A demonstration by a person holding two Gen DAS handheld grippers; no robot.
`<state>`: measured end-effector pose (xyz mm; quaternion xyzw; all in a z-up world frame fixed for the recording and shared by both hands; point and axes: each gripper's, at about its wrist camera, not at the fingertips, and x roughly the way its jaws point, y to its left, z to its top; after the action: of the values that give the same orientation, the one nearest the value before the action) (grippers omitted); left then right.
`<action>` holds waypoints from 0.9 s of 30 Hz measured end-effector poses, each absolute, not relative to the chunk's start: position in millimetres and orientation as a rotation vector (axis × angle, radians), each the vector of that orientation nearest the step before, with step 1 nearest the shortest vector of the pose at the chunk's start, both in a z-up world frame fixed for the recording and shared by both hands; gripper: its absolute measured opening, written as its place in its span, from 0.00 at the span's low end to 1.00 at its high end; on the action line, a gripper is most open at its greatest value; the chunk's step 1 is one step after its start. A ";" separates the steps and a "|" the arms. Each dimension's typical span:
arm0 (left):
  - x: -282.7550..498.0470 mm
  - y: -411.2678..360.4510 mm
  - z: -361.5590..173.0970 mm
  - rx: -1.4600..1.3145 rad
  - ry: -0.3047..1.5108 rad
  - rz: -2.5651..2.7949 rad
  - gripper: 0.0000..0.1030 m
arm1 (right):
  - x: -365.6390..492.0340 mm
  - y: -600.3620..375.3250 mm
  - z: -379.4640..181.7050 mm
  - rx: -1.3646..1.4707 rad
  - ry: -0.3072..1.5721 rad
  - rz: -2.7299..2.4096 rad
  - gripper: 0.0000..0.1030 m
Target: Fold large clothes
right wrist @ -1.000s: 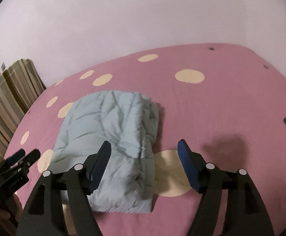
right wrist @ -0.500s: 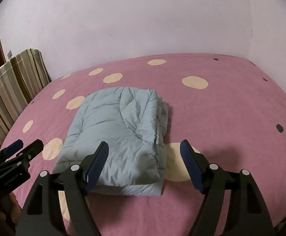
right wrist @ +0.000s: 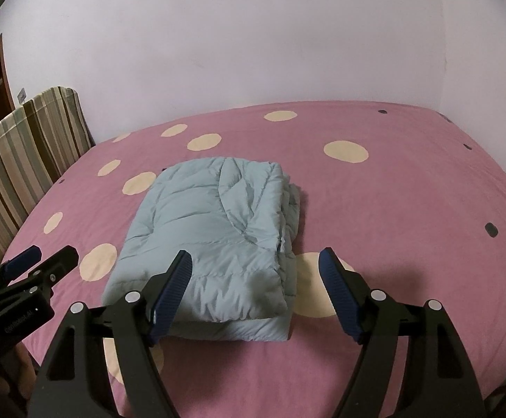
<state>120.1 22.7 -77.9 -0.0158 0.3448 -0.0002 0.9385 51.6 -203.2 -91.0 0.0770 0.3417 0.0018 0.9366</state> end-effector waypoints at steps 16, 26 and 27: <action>117.3 21.1 -75.8 -0.037 0.699 0.006 0.85 | 50.3 -202.2 -89.3 0.149 0.695 0.003 0.72; 115.0 22.1 -74.2 -0.043 0.690 0.005 0.88 | 50.6 -200.7 -90.9 0.148 0.697 0.003 0.72; 114.8 22.1 -74.6 -0.043 0.690 0.004 0.88 | 50.5 -200.5 -90.8 0.149 0.697 0.003 0.72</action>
<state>114.8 22.1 -74.6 -0.0212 0.3382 0.0019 0.9408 50.5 -200.5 -90.8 0.0727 0.3410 0.0017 0.9372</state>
